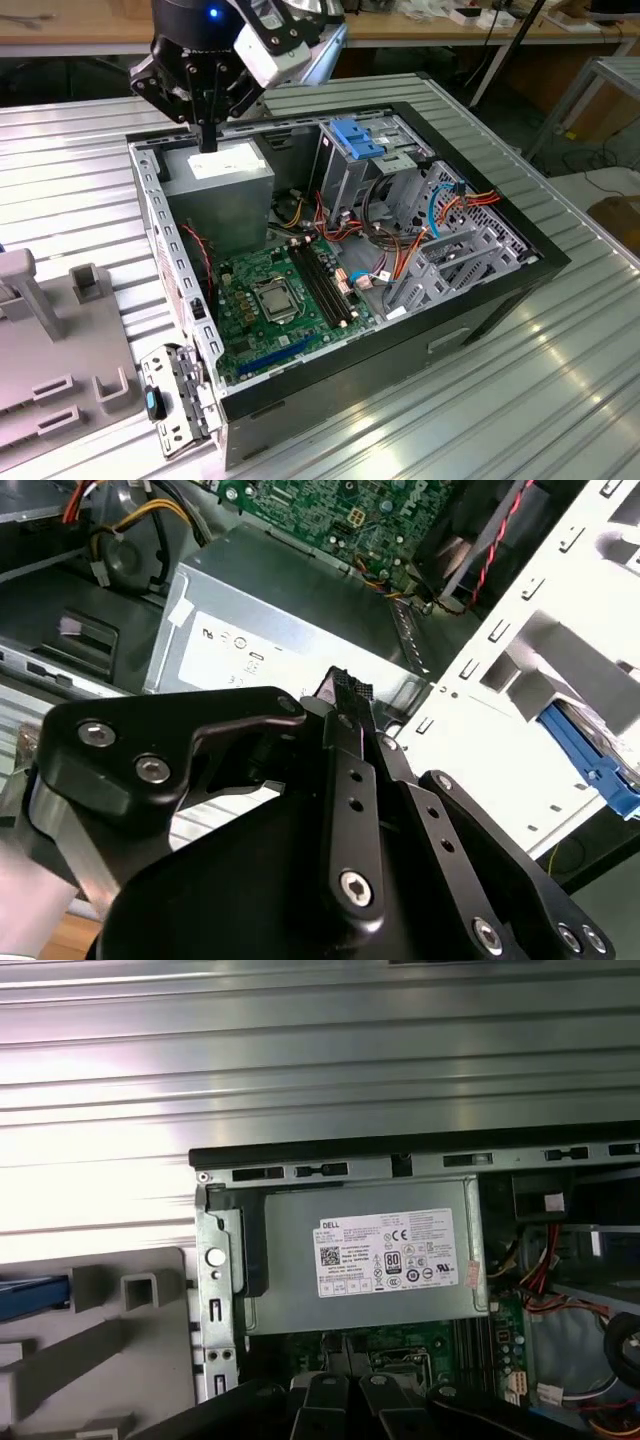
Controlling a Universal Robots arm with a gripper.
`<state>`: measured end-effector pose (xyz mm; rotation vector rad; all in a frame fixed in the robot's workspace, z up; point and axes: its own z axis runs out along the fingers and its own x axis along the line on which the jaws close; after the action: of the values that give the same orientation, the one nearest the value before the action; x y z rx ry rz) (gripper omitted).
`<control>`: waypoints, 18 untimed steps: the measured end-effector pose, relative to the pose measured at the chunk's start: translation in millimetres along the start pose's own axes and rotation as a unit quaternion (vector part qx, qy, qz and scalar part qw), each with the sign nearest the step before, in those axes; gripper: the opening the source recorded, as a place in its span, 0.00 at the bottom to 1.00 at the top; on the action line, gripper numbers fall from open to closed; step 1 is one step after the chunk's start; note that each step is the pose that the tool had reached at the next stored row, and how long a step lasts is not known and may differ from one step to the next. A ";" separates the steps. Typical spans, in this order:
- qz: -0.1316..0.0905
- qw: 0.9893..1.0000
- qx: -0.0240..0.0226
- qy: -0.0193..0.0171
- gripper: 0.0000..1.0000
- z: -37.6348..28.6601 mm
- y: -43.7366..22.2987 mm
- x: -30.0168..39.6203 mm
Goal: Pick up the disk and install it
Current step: 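Reach for the disk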
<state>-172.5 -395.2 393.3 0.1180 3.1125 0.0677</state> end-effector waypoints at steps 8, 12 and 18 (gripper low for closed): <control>0.000 1.000 0.000 0.000 0.11 -0.5 0.2 20.4; 0.000 1.000 0.000 0.000 0.11 -0.9 -0.4 35.4; 0.000 1.000 0.000 0.000 0.11 -1.4 -1.3 52.3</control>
<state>-224.8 -392.6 393.3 0.1181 3.1125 0.0677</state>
